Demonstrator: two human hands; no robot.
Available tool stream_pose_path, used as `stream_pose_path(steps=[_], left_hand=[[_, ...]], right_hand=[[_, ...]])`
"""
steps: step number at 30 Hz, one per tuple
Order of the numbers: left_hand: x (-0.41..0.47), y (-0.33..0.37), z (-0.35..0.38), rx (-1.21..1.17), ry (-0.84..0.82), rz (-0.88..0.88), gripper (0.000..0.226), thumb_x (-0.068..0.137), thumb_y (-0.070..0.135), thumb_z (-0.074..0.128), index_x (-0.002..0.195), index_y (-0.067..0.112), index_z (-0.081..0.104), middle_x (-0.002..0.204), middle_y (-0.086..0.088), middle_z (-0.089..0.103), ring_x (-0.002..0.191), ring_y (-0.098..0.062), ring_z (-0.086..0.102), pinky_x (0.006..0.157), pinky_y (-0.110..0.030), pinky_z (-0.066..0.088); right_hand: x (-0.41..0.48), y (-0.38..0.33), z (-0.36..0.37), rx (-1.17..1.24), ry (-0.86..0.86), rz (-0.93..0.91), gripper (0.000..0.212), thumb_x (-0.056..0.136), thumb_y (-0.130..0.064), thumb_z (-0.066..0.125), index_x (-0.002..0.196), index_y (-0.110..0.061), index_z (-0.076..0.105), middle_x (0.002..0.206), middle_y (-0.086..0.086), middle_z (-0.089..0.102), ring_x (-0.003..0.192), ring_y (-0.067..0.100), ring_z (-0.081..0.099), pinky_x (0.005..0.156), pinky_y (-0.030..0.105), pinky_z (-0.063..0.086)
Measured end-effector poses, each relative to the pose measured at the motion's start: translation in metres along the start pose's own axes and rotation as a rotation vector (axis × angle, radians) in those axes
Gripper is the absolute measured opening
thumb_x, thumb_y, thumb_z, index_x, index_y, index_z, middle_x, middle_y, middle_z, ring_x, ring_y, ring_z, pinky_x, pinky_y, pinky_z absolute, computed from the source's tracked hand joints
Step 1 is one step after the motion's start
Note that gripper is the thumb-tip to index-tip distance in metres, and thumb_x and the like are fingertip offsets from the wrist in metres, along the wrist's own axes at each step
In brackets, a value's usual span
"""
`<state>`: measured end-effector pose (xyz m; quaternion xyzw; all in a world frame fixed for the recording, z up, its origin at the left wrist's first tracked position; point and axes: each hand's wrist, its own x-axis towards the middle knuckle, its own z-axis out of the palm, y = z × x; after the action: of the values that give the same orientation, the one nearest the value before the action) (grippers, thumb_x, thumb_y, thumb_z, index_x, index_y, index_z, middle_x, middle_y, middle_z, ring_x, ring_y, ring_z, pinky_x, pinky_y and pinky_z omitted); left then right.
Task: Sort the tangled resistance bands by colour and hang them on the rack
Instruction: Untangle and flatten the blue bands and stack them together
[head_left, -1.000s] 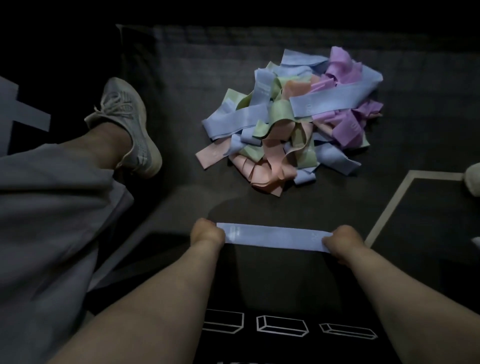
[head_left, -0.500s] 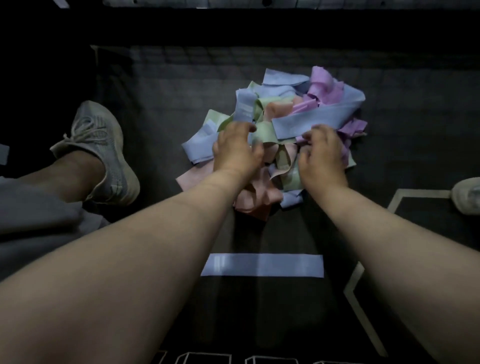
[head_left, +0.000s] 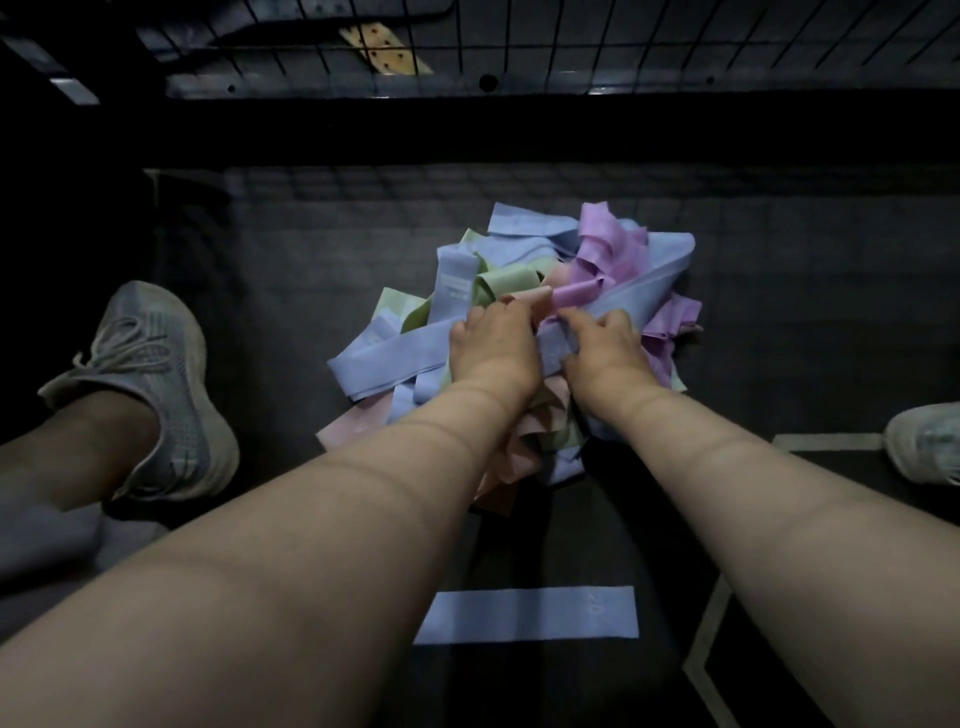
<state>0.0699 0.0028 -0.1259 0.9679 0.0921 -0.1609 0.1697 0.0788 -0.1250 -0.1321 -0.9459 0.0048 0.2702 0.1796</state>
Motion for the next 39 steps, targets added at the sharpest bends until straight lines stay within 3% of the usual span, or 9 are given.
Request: stream_pose_path(steps=[5, 8, 10, 13, 17, 22, 28, 32, 39], left_hand=[[-0.005, 0.01, -0.025, 0.018, 0.126, 0.204, 0.026, 0.09, 0.027, 0.057, 0.116, 0.029, 0.061, 0.119, -0.001, 0.063, 0.116, -0.028, 0.052, 0.086, -0.037, 0.033], [-0.004, 0.018, -0.048, 0.051, 0.15, 0.254, 0.019, 0.09, 0.025, 0.06, 0.109, 0.025, 0.063, 0.12, -0.001, 0.062, 0.116, -0.026, 0.051, 0.089, -0.036, 0.034], [-0.005, 0.023, -0.06, 0.009, 0.155, 0.267, 0.018, 0.089, 0.022, 0.063, 0.107, 0.023, 0.065, 0.12, 0.0, 0.062, 0.116, -0.025, 0.051, 0.091, -0.035, 0.036], [-0.012, 0.027, -0.075, -0.341, 0.158, 0.249, 0.02, 0.087, 0.012, 0.064, 0.105, 0.02, 0.064, 0.11, 0.001, 0.065, 0.107, -0.022, 0.058, 0.091, -0.033, 0.044], [-0.037, 0.034, -0.101, -0.875, 0.059, 0.168, 0.058, 0.08, -0.01, 0.059, 0.13, 0.018, 0.048, 0.109, 0.008, 0.057, 0.098, -0.007, 0.057, 0.082, -0.018, 0.052], [-0.063, 0.037, -0.129, -1.199, -0.176, 0.127, 0.062, 0.078, -0.015, 0.066, 0.131, 0.013, 0.053, 0.127, -0.007, 0.066, 0.115, -0.018, 0.063, 0.088, -0.032, 0.056], [-0.111, 0.023, -0.16, -1.151, -0.245, 0.138, 0.046, 0.068, 0.003, 0.079, 0.111, 0.016, 0.069, 0.112, -0.013, 0.072, 0.104, -0.032, 0.068, 0.092, -0.046, 0.055], [-0.146, -0.004, -0.174, -1.113, -0.356, 0.104, 0.031, 0.08, -0.008, 0.072, 0.101, 0.014, 0.069, 0.098, -0.011, 0.069, 0.086, -0.022, 0.065, 0.072, -0.032, 0.053], [-0.194, -0.045, -0.188, -1.226, -0.241, -0.03, 0.021, 0.084, -0.011, 0.065, 0.096, 0.006, 0.07, 0.078, -0.006, 0.07, 0.066, -0.018, 0.065, 0.061, -0.028, 0.052]], right_hand=[[-0.011, -0.002, -0.016, -0.09, 0.18, -0.183, 0.056, 0.091, -0.022, 0.061, 0.144, -0.032, 0.045, 0.155, 0.008, 0.028, 0.134, 0.037, 0.034, 0.108, 0.045, 0.032], [-0.01, -0.006, -0.027, -0.095, 0.231, -0.237, 0.045, 0.094, -0.021, 0.055, 0.139, -0.024, 0.053, 0.139, 0.011, 0.05, 0.124, 0.037, 0.048, 0.097, 0.042, 0.039], [-0.011, -0.009, -0.038, 0.032, 0.295, -0.21, 0.025, 0.096, -0.026, 0.05, 0.117, -0.026, 0.063, 0.118, 0.01, 0.061, 0.109, 0.035, 0.056, 0.082, 0.038, 0.042], [-0.021, -0.012, -0.057, 0.05, 0.437, -0.261, 0.028, 0.09, -0.038, 0.045, 0.097, -0.024, 0.067, 0.095, 0.008, 0.067, 0.091, 0.033, 0.059, 0.075, 0.036, 0.039], [-0.042, -0.026, -0.092, 0.201, 0.647, -0.389, 0.021, 0.094, -0.033, 0.054, 0.093, -0.019, 0.07, 0.088, -0.001, 0.068, 0.09, 0.029, 0.063, 0.086, 0.034, 0.03], [-0.084, -0.063, -0.146, 0.664, 0.557, -0.415, 0.011, 0.096, -0.025, 0.062, 0.091, -0.016, 0.06, 0.082, 0.0, 0.065, 0.076, 0.017, 0.061, 0.068, 0.035, 0.05], [-0.118, -0.088, -0.201, 1.373, 0.38, -0.129, 0.016, 0.101, -0.019, 0.05, 0.109, -0.009, 0.06, 0.098, 0.016, 0.073, 0.081, 0.03, 0.072, 0.066, 0.045, 0.059], [-0.133, -0.076, -0.219, 1.782, 0.238, -0.078, 0.026, 0.099, 0.002, 0.042, 0.103, 0.005, 0.067, 0.087, 0.018, 0.073, 0.071, 0.027, 0.072, 0.064, 0.037, 0.06], [-0.161, -0.059, -0.214, 1.887, 0.205, -0.024, 0.02, 0.103, 0.0, 0.044, 0.094, -0.002, 0.061, 0.091, 0.013, 0.066, 0.077, 0.019, 0.067, 0.058, 0.029, 0.059]])
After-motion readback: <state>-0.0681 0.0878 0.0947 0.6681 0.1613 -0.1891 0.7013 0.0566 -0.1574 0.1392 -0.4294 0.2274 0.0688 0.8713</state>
